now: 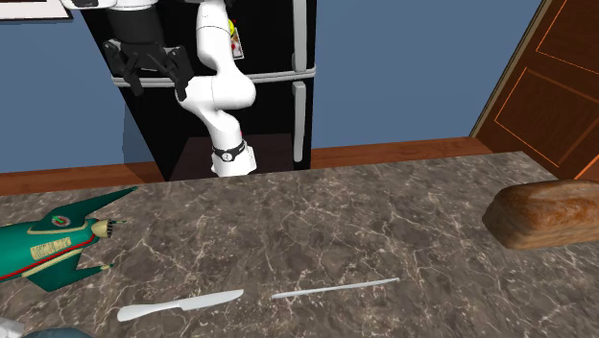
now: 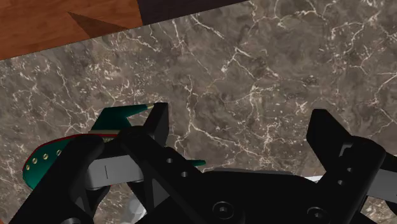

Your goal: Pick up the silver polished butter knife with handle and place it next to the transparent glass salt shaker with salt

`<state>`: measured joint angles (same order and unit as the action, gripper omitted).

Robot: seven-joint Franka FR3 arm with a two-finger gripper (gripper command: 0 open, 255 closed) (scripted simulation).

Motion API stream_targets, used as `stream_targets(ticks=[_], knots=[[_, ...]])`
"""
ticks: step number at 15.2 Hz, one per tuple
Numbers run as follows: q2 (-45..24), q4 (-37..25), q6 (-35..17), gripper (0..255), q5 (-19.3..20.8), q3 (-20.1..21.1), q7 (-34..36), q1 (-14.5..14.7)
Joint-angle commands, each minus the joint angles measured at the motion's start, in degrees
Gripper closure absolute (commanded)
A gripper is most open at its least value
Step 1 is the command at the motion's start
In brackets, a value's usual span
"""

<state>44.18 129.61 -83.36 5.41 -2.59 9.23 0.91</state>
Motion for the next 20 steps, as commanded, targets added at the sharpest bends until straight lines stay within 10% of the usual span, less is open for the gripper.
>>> stream_targets(ticks=[1, 20], knots=[[0.0, 0.0, 0.0, 0, 0.0, 0.0, 0.0, 0.0], [-16.7, 2.5, -21.2, 0, -14.7, 27.8, 53.3, -5.2]])
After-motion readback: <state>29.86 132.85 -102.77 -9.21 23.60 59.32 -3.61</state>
